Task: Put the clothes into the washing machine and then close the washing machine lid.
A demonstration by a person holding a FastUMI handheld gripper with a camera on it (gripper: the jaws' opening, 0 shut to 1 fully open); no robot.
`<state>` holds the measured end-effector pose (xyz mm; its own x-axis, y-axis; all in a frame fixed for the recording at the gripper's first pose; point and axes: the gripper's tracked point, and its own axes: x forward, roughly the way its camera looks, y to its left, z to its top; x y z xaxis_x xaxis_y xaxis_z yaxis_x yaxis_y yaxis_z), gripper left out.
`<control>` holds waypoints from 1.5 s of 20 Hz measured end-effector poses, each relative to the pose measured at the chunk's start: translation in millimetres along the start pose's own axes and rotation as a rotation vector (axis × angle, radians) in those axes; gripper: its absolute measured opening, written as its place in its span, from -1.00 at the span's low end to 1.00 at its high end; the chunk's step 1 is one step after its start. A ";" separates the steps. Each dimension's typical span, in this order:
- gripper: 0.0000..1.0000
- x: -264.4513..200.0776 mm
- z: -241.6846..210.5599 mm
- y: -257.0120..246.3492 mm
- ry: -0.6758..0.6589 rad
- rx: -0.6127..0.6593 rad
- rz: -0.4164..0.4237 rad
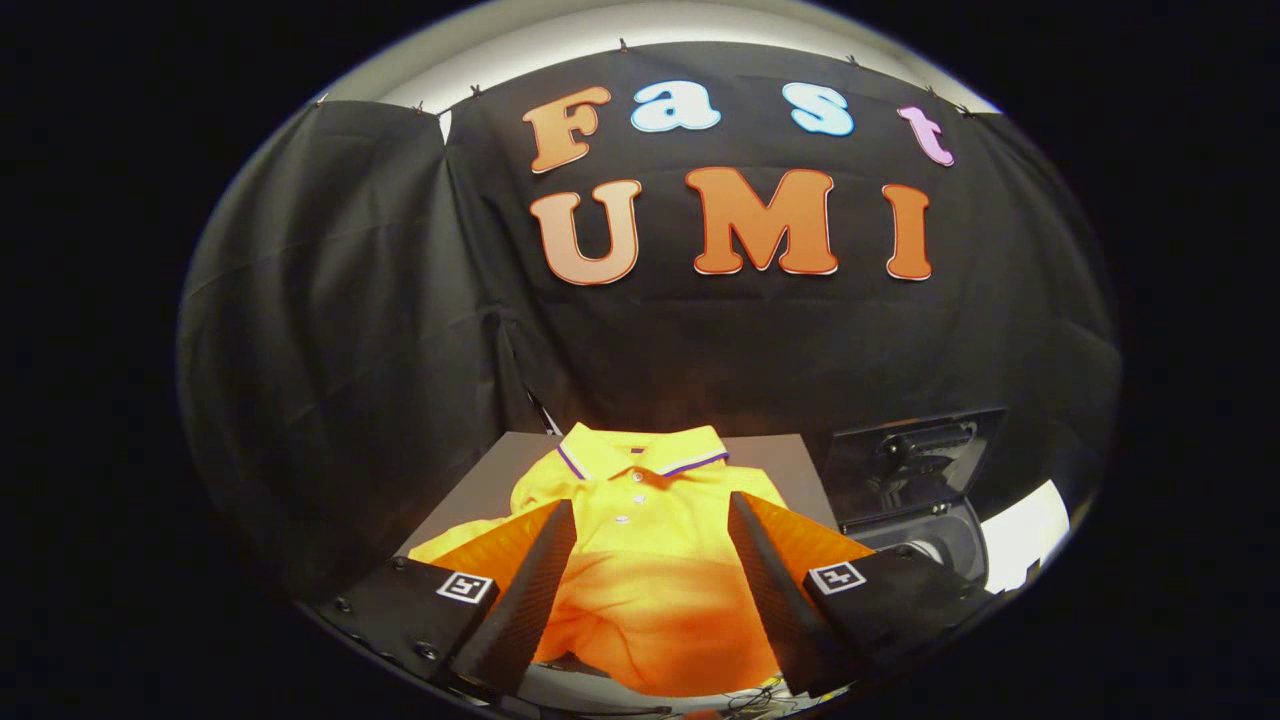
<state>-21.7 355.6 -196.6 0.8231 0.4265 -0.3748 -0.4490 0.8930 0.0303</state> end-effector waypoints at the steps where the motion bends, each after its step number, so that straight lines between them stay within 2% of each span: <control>1: 0.98 9.4 -6.2 2.9 0.019 0.003 0.002; 7: 0.98 43.3 -43.3 17.5 0.105 0.014 -0.004; 17: 0.96 62.0 -67.5 8.9 0.144 -0.140 -0.103; 23: 0.96 68.6 -70.3 0.3 0.108 -0.142 -0.063; 26: 0.43 69.1 -68.6 -14.9 0.084 -0.183 -0.082; 27: 0.18 71.0 -70.0 -15.4 0.079 -0.197 -0.076; 28: 0.06 73.5 -69.6 -15.2 0.076 -0.207 -0.067; 29: 0.06 72.7 -67.7 -18.0 0.074 -0.209 -0.065; 30: -0.19 75.2 -67.5 -18.6 0.076 -0.204 -0.052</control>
<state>25.1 361.4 -287.9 0.8221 0.3614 -0.4399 -0.4735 0.8630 -0.1760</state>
